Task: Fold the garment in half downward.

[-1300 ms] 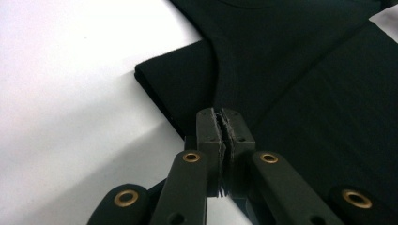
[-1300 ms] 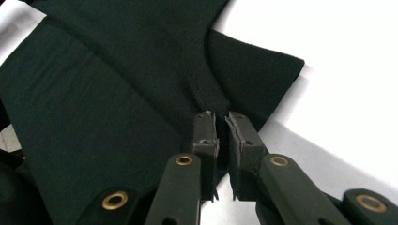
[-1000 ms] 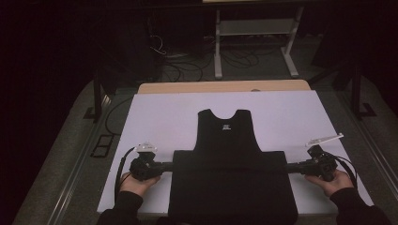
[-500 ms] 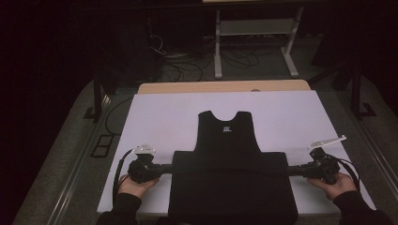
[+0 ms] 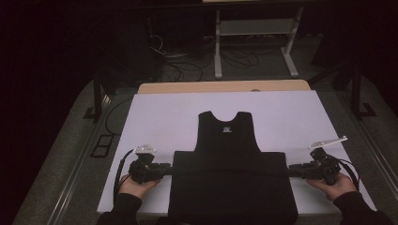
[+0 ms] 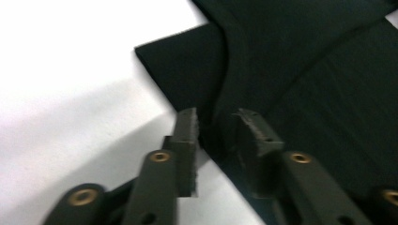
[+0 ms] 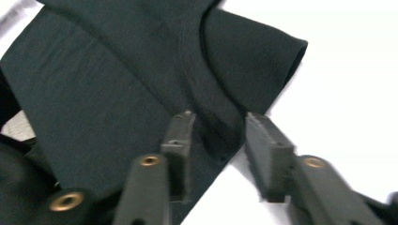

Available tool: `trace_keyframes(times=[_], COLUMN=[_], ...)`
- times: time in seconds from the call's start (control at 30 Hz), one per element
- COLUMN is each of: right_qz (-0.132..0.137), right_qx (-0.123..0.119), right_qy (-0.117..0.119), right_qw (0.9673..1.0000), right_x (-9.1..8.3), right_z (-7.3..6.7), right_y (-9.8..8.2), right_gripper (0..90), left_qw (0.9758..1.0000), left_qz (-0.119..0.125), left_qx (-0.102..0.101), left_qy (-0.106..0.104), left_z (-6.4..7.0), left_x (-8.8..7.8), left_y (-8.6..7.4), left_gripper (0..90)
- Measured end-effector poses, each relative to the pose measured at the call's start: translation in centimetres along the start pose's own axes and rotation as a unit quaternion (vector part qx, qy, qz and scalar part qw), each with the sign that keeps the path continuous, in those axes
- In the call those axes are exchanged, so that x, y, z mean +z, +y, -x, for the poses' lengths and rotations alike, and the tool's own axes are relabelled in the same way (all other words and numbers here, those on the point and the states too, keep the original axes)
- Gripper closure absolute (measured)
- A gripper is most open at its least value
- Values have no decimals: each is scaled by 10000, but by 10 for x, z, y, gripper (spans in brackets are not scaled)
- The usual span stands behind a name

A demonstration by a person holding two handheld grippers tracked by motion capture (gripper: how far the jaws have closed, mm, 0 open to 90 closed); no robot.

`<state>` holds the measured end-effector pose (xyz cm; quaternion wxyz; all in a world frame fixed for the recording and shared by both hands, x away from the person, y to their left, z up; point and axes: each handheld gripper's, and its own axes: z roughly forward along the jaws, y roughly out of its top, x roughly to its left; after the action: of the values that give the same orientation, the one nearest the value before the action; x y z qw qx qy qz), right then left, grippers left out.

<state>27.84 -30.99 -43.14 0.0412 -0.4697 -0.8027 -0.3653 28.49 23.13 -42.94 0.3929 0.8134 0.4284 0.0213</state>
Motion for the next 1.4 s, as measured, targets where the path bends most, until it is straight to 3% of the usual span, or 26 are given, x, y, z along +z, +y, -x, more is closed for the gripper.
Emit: trace_keyframes(times=[0.23, 0.33, 0.43, 0.6, 0.7, 0.87, 1.07, 1.4], right_qz=[165, 303, 401, 460, 491, 554, 609, 669], right_qx=[-133, -231, -301, -419, -456, -467, -544, -577], right_qy=[-117, -105, -140, -175, -222, -312, -330, -360], right_qw=[9997, 9992, 9986, 9979, 9975, 9969, 9961, 9954], right_x=[-1, -3, -4, -3, -3, -1, 0, 2], right_z=[-2, -3, -4, -4, -3, -1, 0, 5], right_y=[2, 3, 5, 8, 10, 14, 18, 25], right_gripper=[336, 270, 199, 122, 25, 0, 0, 0], left_qw=[9994, 9991, 9984, 9983, 9980, 9975, 9977, 9963], left_qz=[261, 331, 400, 363, 355, 446, 469, 682], left_qx=[-10, 86, 257, 405, 493, 536, 484, 528], left_qy=[220, 244, 315, 185, 165, 69, 13, 14], left_z=[-3, -2, 1, 0, -2, -7, -13, -19], left_x=[-5, -6, -6, -3, -1, 1, 6, 8], left_y=[3, 5, 7, 11, 13, 16, 18, 22], left_gripper=[370, 347, 263, 177, 152, 120, 7, 0])
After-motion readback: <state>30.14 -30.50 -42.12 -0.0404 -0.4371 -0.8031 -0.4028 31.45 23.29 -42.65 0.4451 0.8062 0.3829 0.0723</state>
